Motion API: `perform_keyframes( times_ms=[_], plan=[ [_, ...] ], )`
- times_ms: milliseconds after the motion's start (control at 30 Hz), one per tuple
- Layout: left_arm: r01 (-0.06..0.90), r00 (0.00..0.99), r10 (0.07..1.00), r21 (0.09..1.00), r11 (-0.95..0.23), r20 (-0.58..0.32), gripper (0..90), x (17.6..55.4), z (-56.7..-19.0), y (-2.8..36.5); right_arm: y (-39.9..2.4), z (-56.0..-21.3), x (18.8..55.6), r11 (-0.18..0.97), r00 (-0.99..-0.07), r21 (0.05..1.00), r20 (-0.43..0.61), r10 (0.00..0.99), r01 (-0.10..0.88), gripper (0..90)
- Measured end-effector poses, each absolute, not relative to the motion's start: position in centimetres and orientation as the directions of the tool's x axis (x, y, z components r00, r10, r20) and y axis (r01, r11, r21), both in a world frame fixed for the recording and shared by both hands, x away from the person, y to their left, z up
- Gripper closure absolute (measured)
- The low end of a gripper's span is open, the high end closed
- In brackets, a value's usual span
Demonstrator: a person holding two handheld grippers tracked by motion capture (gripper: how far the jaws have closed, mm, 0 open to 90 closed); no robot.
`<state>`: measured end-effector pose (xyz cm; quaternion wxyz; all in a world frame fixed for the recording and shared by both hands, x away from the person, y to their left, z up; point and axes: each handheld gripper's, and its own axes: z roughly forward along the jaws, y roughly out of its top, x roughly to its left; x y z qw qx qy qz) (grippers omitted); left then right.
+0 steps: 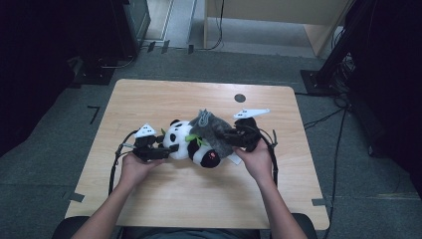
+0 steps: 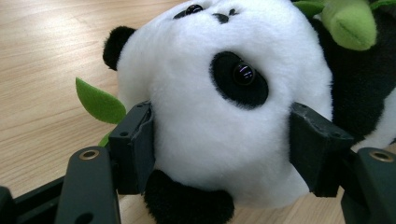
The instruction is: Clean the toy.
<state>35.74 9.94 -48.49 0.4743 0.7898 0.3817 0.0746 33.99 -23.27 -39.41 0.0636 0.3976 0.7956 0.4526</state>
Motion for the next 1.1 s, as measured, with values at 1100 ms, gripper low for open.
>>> perform_keyframes(
  times_ms=[1100],
  plan=[
    [0.543,0.701,0.663,0.8,-0.256,-0.263,31.5,36.3,-48.2,9.9,-27.2,-46.4,35.3,0.331,-0.615,0.657,0.258,0.745,0.677,78.5]
  ],
)
